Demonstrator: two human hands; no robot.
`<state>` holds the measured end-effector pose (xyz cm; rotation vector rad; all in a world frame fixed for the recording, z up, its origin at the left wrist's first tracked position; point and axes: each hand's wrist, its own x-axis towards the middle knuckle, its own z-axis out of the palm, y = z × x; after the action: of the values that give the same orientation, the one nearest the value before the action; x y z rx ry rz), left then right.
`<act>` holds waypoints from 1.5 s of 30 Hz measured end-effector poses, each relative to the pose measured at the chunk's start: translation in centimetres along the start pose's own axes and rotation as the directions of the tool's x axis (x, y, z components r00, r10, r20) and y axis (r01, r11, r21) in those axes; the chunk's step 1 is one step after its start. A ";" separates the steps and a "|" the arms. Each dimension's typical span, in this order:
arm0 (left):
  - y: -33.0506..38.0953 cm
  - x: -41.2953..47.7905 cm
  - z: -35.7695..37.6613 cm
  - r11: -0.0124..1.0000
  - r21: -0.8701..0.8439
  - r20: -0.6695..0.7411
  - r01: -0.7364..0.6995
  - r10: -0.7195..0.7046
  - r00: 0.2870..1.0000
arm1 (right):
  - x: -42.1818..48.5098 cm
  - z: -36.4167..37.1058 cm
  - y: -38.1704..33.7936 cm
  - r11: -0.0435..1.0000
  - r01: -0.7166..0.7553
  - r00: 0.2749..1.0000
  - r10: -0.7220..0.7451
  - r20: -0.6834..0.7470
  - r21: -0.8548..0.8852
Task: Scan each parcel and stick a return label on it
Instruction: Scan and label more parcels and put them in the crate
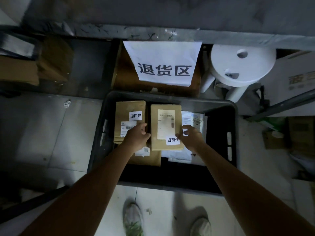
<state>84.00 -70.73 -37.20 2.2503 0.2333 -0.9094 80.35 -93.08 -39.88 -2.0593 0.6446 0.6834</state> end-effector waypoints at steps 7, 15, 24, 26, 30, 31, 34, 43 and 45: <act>11.0 -9.9 -9.6 0.886 0.437 0.058 -0.156 0.145 0.988 | -10.1 -13.0 -8.9 0.856 0.129 0.989 -0.075 0.127 -0.500; 31.0 -25.6 -20.6 0.758 0.558 -0.014 -0.337 0.415 0.910 | -29.0 -32.5 -21.4 0.827 0.152 0.963 -0.246 -0.106 -0.541; 50.0 -40.9 -22.4 0.496 0.634 0.150 -0.593 0.673 0.724 | -50.6 -48.3 -24.0 0.898 -0.030 0.866 -0.196 -0.460 -0.438; 53.1 -44.3 -20.5 0.414 0.631 0.211 -0.656 0.722 0.658 | -55.4 -50.4 -21.8 0.914 -0.060 0.834 -0.175 -0.523 -0.402; 57.9 -51.2 -15.2 0.297 0.594 0.322 -0.748 0.764 0.560 | -64.7 -52.8 -15.9 0.918 -0.188 0.770 -0.083 -0.633 -0.349; 58.8 -53.0 -13.5 0.271 0.581 0.346 -0.768 0.771 0.534 | -67.0 -53.1 -14.3 0.916 -0.226 0.750 -0.054 -0.659 -0.332; 60.8 -58.8 -7.9 0.175 0.537 0.436 -0.825 0.780 0.449 | -73.9 -53.6 -8.5 0.925 -0.297 0.683 0.033 -0.730 -0.236; 61.4 -76.9 12.0 -0.079 0.473 0.598 -0.878 0.760 0.253 | -93.1 -51.9 10.3 0.899 -0.438 0.536 0.256 -0.805 -0.006; 60.8 -80.8 16.6 -0.102 0.451 0.635 -0.887 0.735 0.239 | -97.0 -51.3 14.5 0.896 -0.442 0.511 0.292 -0.809 0.044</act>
<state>39.45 -120.17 40.72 2.2191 -1.9327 -0.4127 13.09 -124.90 42.06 -2.3764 1.6449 -0.0576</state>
